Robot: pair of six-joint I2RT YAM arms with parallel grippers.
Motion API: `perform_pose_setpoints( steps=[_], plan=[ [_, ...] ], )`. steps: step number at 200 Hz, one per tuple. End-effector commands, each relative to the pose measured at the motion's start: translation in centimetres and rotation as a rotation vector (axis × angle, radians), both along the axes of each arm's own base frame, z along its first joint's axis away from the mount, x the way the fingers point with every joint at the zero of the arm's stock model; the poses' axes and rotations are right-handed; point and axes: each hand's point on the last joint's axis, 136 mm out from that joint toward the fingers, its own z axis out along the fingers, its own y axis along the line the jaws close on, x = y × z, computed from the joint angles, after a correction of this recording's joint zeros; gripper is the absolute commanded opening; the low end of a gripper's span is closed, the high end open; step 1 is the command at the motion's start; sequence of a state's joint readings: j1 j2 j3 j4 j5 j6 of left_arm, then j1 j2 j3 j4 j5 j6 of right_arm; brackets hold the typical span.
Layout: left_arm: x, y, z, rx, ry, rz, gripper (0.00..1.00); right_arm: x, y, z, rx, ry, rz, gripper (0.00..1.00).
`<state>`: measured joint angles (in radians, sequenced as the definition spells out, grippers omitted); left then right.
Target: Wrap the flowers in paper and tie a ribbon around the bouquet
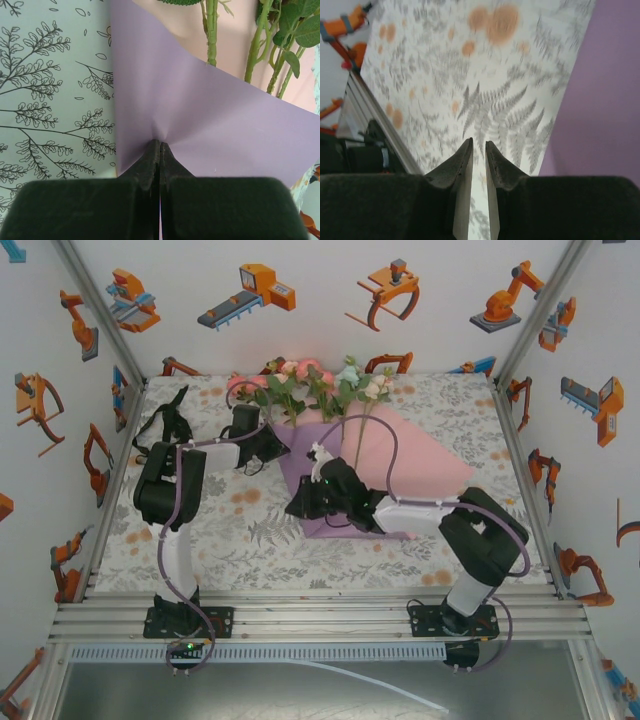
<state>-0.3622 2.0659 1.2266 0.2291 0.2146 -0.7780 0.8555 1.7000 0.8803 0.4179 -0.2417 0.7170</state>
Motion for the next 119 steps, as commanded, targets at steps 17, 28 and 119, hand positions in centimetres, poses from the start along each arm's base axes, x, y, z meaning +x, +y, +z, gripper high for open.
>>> perform_pose_setpoints(
  steps=[17, 28, 119],
  plan=[
    [1.2, 0.1, 0.6, -0.027, -0.02, 0.014, 0.0, 2.1, -0.9, -4.0, -0.066, 0.049, -0.011, 0.2],
    [1.4, 0.2, 0.7, -0.026, -0.024, 0.017, 0.0, 1.4, -1.0, -5.4, -0.078, 0.085, 0.008, 0.2],
    [5.7, 3.7, -1.9, 0.05, -0.021, 0.049, 0.0, -1.5, -3.2, -8.7, -0.081, 0.189, -0.001, 0.19]
  ],
)
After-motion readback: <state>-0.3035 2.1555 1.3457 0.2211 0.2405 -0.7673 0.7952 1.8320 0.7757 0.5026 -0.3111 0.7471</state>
